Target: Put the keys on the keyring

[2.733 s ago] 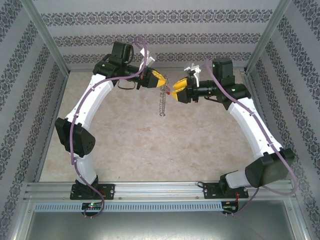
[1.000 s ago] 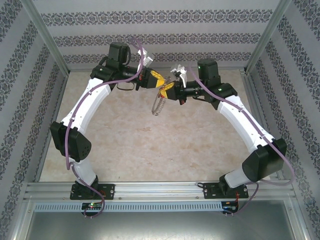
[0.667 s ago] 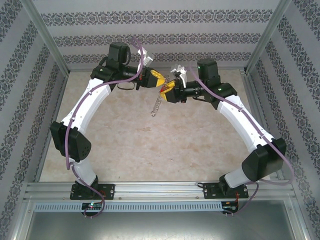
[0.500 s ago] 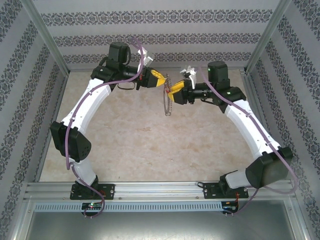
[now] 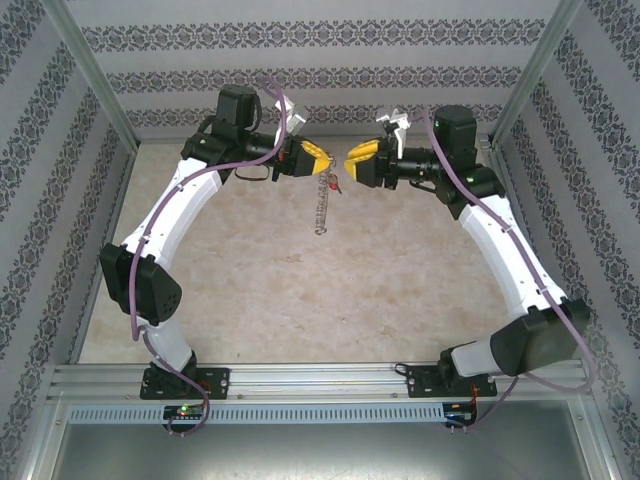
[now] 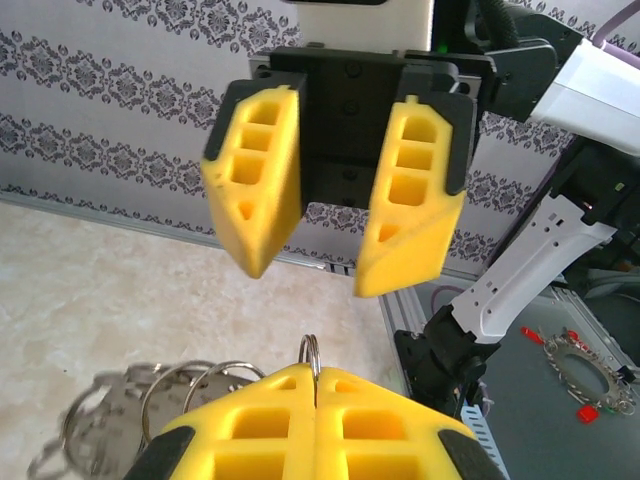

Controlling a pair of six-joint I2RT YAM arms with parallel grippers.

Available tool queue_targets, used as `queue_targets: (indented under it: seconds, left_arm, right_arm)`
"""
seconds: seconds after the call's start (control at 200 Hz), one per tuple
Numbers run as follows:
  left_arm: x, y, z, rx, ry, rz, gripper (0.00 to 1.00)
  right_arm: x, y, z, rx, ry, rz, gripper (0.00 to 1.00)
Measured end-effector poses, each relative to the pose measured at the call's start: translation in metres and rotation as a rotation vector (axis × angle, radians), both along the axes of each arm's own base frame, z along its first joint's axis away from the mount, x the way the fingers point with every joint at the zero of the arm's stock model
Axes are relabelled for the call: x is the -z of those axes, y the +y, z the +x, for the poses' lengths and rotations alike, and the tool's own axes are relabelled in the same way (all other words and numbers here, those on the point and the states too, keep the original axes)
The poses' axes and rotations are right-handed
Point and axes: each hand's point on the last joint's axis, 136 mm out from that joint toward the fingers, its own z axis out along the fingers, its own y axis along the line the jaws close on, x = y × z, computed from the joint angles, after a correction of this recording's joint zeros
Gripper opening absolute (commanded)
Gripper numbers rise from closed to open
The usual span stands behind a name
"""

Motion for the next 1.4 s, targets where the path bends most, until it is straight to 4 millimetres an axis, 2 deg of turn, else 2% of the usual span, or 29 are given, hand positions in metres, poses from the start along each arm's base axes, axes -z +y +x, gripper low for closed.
queue_targets:
  seconds: [0.295,0.699,0.834,1.004,1.194,1.404]
  left_arm:
    - [-0.005,0.000,-0.001,-0.001,-0.014,-0.008,0.00]
    - [-0.005,0.000,-0.001,-0.004,-0.014,-0.007,0.00]
    - [-0.004,0.000,0.000,-0.005,-0.018,-0.008,0.00]
    - [-0.003,0.001,0.001,-0.009,-0.013,-0.007,0.00]
    - [-0.003,0.000,0.002,-0.016,-0.007,-0.005,0.00]
    - [-0.004,0.004,0.005,-0.039,-0.032,0.013,0.28]
  right_arm:
    - [0.001,0.015,0.002,-0.033,0.016,0.011,0.36]
    - [0.005,0.021,0.002,-0.054,0.032,0.016,0.17]
    - [0.004,0.022,0.002,-0.064,0.034,0.019,0.15]
    - [0.003,0.024,0.000,-0.079,0.034,0.022,0.00]
    - [0.002,0.024,-0.001,-0.085,0.038,0.022,0.00]
    - [0.003,0.024,0.004,-0.080,0.049,-0.006,0.00]
